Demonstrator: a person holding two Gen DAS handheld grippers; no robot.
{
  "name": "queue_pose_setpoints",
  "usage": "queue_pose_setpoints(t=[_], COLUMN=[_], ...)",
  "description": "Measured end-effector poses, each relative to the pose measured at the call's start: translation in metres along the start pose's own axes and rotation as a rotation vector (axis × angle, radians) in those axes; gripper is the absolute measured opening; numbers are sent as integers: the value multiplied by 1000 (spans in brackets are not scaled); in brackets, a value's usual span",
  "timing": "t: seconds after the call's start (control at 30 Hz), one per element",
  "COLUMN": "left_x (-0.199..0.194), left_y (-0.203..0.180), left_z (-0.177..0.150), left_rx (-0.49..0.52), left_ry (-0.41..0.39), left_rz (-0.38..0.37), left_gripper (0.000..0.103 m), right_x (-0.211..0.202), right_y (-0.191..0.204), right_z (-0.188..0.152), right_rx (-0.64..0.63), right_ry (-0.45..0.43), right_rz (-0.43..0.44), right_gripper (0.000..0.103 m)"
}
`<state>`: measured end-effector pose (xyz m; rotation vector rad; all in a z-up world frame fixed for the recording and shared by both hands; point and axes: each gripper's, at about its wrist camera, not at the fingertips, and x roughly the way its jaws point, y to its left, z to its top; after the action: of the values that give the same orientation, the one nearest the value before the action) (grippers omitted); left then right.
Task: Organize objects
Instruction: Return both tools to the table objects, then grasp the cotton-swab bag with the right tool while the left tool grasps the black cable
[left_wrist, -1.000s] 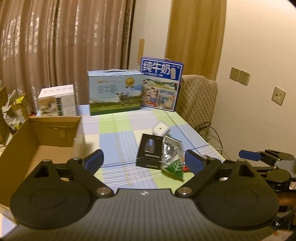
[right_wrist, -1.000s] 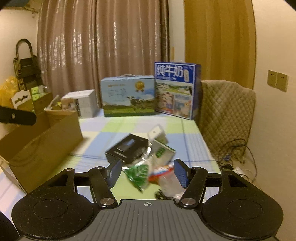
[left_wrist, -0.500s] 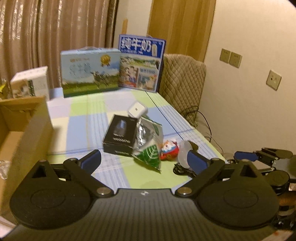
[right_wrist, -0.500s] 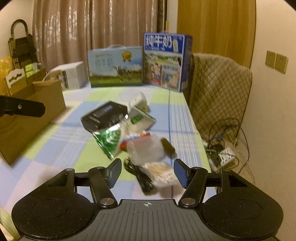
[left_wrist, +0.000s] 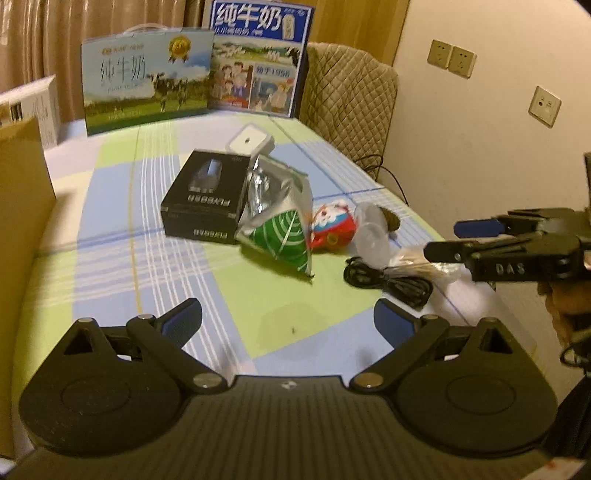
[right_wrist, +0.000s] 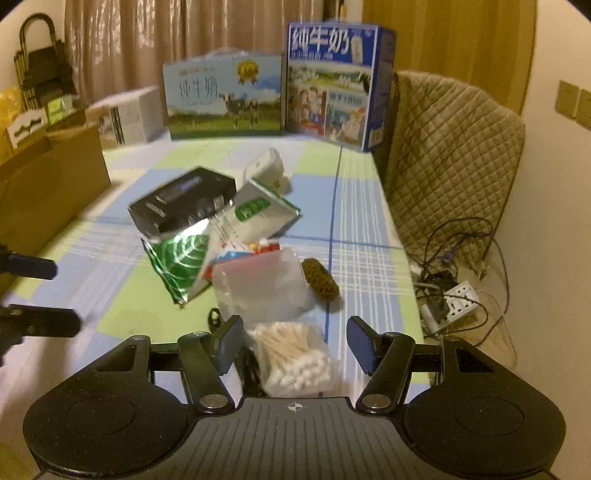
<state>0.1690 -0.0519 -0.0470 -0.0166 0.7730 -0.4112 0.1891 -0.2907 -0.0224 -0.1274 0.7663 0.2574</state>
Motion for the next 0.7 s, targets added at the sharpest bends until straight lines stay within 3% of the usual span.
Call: queue_pose_setpoints(t=[0.2,0.3,0.47,0.7], left_x=[5,7,8,5], left_y=[9,10,10,16], left_z=[-1,1,0,1], left_rx=[-41,-60,-66,-89], left_ry=[22,26,36,26], left_rz=[-11,-27,-28,-12], left_gripper=[98,98,98,98], right_x=[24,27,28,18], right_y=[-5,-7,-7,17], right_z=[-2,-4,-5,-14], right_rx=[-1,25,62,69], right_ry=[88,99,131,141], right_rz=[10,23,8,103], right_gripper=[57,37,24,21])
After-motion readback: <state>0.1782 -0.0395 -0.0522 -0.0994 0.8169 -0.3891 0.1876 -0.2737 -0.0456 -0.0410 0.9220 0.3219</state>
